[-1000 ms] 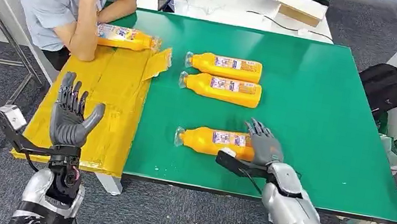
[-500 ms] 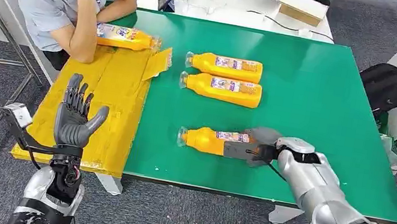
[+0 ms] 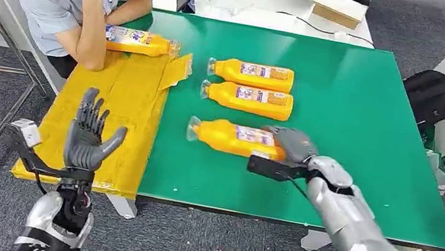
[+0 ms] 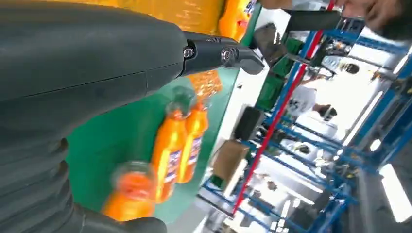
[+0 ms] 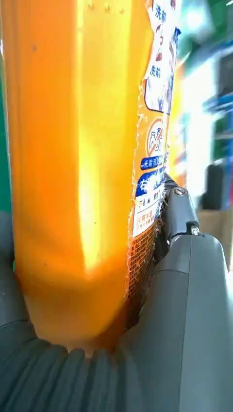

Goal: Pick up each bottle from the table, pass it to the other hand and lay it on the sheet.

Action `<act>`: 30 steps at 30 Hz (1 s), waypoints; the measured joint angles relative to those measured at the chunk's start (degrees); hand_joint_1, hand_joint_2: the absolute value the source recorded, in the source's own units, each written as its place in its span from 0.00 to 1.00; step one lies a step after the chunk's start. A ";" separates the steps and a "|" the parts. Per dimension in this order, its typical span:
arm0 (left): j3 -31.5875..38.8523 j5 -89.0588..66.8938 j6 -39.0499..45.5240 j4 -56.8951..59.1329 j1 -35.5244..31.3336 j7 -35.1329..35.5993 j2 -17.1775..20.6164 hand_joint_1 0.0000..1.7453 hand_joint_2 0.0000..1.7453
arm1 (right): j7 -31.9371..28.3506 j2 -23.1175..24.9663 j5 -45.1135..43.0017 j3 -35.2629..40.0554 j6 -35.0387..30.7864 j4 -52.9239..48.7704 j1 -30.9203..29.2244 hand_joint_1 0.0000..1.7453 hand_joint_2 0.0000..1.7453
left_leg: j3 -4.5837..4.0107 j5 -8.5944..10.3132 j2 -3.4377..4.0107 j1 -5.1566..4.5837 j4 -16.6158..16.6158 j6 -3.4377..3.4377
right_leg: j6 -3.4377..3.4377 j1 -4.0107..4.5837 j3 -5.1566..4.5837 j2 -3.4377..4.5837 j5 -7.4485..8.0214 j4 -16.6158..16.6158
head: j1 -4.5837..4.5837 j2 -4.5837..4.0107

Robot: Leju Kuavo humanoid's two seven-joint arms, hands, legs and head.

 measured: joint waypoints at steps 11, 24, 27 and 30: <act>-3.07 -3.88 2.56 -0.63 1.14 -1.34 -0.72 0.00 1.00 | -0.48 1.86 -3.27 -3.31 -3.15 -13.91 7.42 1.00 1.00 | -0.13 0.00 -0.05 0.02 -0.01 0.00 | 0.01 0.00 -0.13 -0.02 -0.03 0.00 | 0.00 0.00; -9.95 -3.18 -3.21 -2.01 3.48 -3.37 -1.33 0.00 1.00 | -7.37 7.63 -10.90 -11.61 -12.01 -32.39 20.46 1.00 1.00 | -0.19 -0.02 -0.01 -0.01 -0.01 0.01 | 0.01 -0.02 -0.19 -0.01 -0.03 0.00 | 0.02 0.00; -11.31 -2.98 -8.13 -3.30 4.33 -5.34 -0.85 0.00 1.00 | -8.79 8.99 -12.91 -12.07 -11.11 -32.43 21.56 1.00 1.00 | -0.19 -0.02 -0.02 -0.01 -0.01 0.01 | 0.01 -0.03 -0.19 -0.01 -0.03 0.00 | 0.00 0.00; -12.01 -2.81 -8.69 -4.02 4.93 -5.53 -0.46 0.00 1.00 | -8.94 9.86 -13.28 -12.20 -10.91 -32.43 22.15 1.00 1.00 | -0.19 -0.01 -0.02 -0.02 -0.01 0.01 | 0.01 -0.03 -0.19 -0.01 -0.03 -0.01 | 0.02 0.00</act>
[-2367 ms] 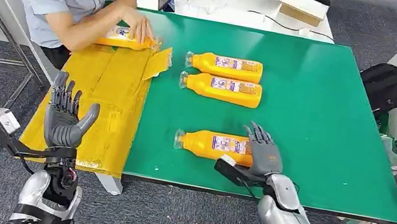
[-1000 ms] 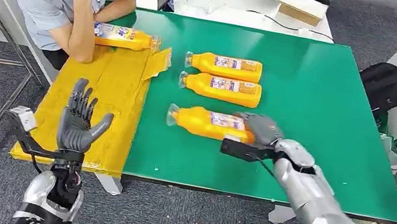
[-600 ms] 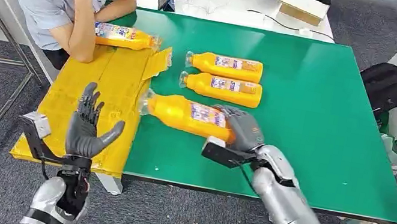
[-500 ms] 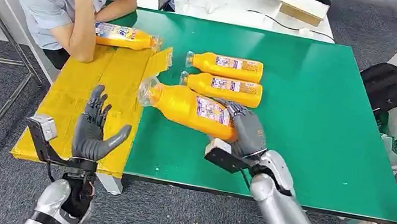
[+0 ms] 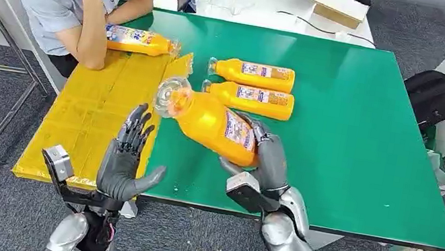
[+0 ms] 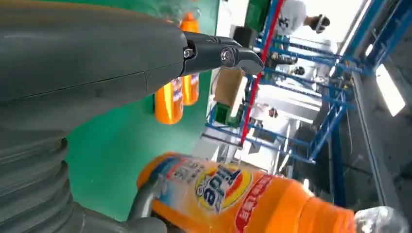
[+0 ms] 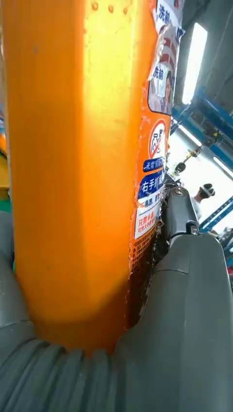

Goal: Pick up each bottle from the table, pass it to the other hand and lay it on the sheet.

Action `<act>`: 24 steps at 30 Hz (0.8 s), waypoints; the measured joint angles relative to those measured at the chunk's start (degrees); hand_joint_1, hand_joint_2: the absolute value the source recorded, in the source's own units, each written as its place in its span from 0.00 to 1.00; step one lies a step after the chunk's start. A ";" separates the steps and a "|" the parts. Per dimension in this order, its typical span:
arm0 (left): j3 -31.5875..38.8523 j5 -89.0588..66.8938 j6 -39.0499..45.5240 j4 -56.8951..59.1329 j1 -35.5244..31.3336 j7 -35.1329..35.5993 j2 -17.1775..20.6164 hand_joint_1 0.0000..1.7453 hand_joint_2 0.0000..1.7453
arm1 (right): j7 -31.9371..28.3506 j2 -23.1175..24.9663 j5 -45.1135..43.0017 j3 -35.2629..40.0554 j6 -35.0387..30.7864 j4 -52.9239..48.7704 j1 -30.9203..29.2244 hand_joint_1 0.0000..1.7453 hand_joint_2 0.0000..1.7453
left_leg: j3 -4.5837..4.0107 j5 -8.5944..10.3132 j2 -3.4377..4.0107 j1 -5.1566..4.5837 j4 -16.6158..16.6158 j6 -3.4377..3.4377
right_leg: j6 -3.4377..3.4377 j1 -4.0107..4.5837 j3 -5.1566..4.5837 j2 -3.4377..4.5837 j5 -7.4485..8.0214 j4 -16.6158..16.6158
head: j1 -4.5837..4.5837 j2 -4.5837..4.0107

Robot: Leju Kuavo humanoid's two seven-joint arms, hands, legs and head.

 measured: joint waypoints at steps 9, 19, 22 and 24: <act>-4.26 -8.20 -4.48 -0.70 -0.07 -3.06 1.07 0.00 1.00 | -0.30 4.39 -1.88 0.99 5.29 2.04 -0.58 1.00 1.00 | -0.01 0.00 0.01 0.00 0.00 0.00 | 0.00 0.01 -0.01 0.01 0.00 0.01 | -0.02 0.00; -6.32 -6.34 -6.34 2.10 -2.40 -2.58 0.96 0.00 1.00 | -0.02 9.59 -0.15 4.98 2.86 13.88 -6.36 1.00 1.00 | 0.00 0.03 0.00 0.03 0.00 -0.02 | 0.00 0.01 0.00 0.00 0.01 0.02 | 0.02 0.00; -6.32 -6.34 -6.32 2.73 -2.65 -2.60 1.00 0.00 1.00 | -0.02 9.75 -0.17 5.07 2.82 15.30 -7.13 1.00 1.00 | -0.02 0.03 -0.02 0.02 0.00 -0.02 | 0.00 0.00 0.00 -0.01 0.01 0.02 | 0.00 0.00; -6.32 -6.34 -6.32 3.04 -2.79 -2.62 1.00 0.00 1.00 | -0.02 9.79 -0.17 5.09 2.82 15.96 -7.44 1.00 1.00 | -0.02 0.02 -0.01 0.02 0.00 -0.01 | 0.00 0.00 0.00 0.00 0.01 0.01 | 0.00 0.00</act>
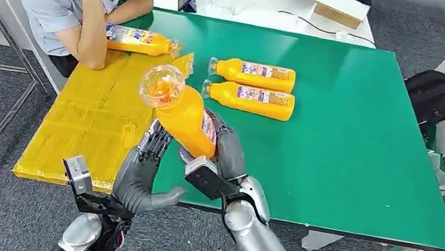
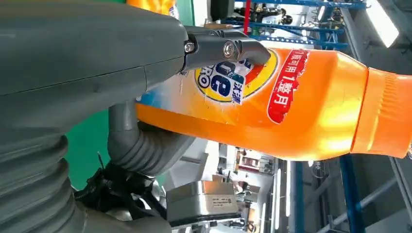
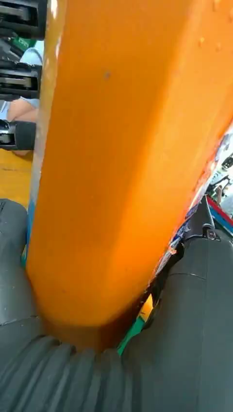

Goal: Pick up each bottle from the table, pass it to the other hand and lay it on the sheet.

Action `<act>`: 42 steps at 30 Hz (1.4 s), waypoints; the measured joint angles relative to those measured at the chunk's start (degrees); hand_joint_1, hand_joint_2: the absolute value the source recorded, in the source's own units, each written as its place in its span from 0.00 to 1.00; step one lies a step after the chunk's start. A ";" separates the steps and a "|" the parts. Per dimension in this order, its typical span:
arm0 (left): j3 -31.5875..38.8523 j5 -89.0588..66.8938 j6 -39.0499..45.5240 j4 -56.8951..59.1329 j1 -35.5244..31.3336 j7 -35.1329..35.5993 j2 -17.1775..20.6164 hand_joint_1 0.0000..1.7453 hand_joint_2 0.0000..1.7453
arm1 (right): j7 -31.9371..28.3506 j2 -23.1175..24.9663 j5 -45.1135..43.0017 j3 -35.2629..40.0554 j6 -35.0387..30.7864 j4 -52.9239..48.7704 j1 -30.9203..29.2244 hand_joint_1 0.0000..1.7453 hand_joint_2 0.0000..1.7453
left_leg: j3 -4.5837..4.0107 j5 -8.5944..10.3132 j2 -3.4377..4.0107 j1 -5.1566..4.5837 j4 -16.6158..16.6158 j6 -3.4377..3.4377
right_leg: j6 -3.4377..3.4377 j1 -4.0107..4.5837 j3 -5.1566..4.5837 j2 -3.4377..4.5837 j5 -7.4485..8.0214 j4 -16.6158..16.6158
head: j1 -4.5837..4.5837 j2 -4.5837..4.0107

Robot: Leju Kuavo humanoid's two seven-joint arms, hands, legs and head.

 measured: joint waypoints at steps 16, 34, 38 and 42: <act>0.53 4.87 -2.82 3.50 -0.59 0.37 0.20 0.00 1.00 | 1.20 0.04 7.03 4.31 -5.09 5.02 -3.33 1.00 1.00 | 0.00 0.01 0.00 0.01 0.00 0.00 | 0.00 0.01 -0.01 0.00 0.00 0.01 | 0.00 0.00; 5.01 8.55 -3.04 4.13 -0.73 3.04 1.27 0.00 1.00 | 2.38 -0.63 10.07 9.68 -6.21 6.80 -5.55 1.00 1.00 | -0.01 0.01 0.06 0.01 0.00 -0.01 | 0.00 0.01 -0.08 0.02 0.00 0.00 | 0.00 0.00; 6.12 11.86 -4.11 4.24 -0.81 3.61 1.27 0.00 1.00 | 2.32 -0.63 9.31 10.23 -6.12 6.80 -5.56 1.00 1.00 | -0.01 0.01 0.06 0.01 0.00 0.00 | -0.01 0.00 -0.09 0.02 0.00 0.00 | 0.00 0.00; 7.19 14.82 -5.44 4.31 -0.91 4.31 1.27 0.00 1.00 | 1.88 -0.68 9.31 10.82 -6.08 6.80 -5.85 1.00 1.00 | -0.01 0.01 0.11 0.01 0.00 -0.01 | -0.01 0.00 -0.12 0.03 0.00 -0.01 | 0.00 0.00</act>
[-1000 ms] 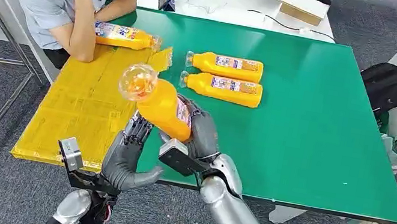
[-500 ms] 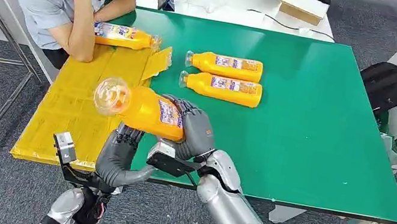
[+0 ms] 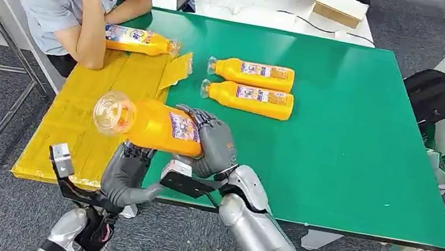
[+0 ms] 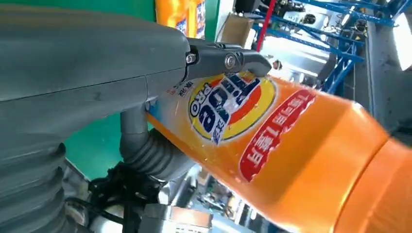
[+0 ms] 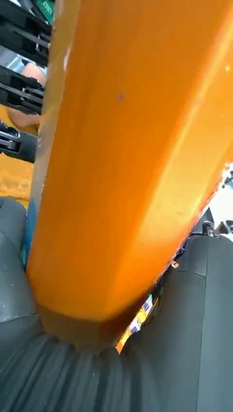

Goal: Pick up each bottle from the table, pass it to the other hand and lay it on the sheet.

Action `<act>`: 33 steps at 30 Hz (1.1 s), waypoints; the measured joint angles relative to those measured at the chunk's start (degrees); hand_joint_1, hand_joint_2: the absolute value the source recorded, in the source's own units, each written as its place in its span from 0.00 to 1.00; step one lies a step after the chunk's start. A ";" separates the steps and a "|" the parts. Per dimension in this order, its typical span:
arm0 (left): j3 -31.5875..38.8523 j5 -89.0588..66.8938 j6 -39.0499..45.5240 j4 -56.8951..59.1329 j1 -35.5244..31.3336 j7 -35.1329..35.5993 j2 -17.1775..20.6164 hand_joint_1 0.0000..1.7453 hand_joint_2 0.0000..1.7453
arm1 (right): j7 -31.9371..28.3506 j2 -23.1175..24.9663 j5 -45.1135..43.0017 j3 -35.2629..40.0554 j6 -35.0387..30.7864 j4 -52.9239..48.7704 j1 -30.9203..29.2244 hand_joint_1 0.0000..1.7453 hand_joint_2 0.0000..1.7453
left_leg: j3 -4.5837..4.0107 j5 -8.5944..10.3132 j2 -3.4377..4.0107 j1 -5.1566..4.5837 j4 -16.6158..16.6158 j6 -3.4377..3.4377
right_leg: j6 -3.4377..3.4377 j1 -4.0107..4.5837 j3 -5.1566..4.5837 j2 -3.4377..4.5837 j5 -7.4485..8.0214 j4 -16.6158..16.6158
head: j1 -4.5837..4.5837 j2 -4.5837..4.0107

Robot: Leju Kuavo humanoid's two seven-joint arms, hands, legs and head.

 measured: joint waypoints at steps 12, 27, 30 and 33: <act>3.65 1.07 1.90 2.62 -3.57 0.81 -0.26 0.00 1.00 | -0.94 0.13 1.07 4.90 1.27 -0.66 1.01 1.00 1.00 | -0.03 0.02 0.10 0.04 0.00 -0.02 | -0.03 0.03 -0.13 0.07 0.01 0.04 | -0.17 0.00; 3.85 -6.45 4.68 3.06 -4.15 -1.66 -0.50 0.00 1.00 | 1.90 0.07 2.75 7.23 1.73 -0.63 0.52 1.00 1.00 | -0.05 0.00 0.24 0.01 0.00 -0.01 | -0.02 0.01 -0.15 0.15 0.03 0.03 | -0.09 0.00; 3.85 -6.56 4.83 2.93 -4.13 -1.66 -0.48 0.00 1.00 | 2.49 0.07 3.45 7.32 1.73 -0.63 0.41 0.52 1.00 | -0.05 0.01 0.25 0.01 0.00 -0.01 | -0.02 0.01 -0.14 0.15 0.03 0.03 | -0.07 0.00; 3.91 -6.43 4.55 2.75 -4.04 -1.55 -0.48 0.84 1.00 | 3.71 0.07 5.46 7.71 1.71 -0.55 -0.21 0.00 1.00 | -0.05 0.01 0.25 0.01 0.00 -0.01 | -0.02 0.01 -0.15 0.15 0.03 0.03 | -0.09 0.00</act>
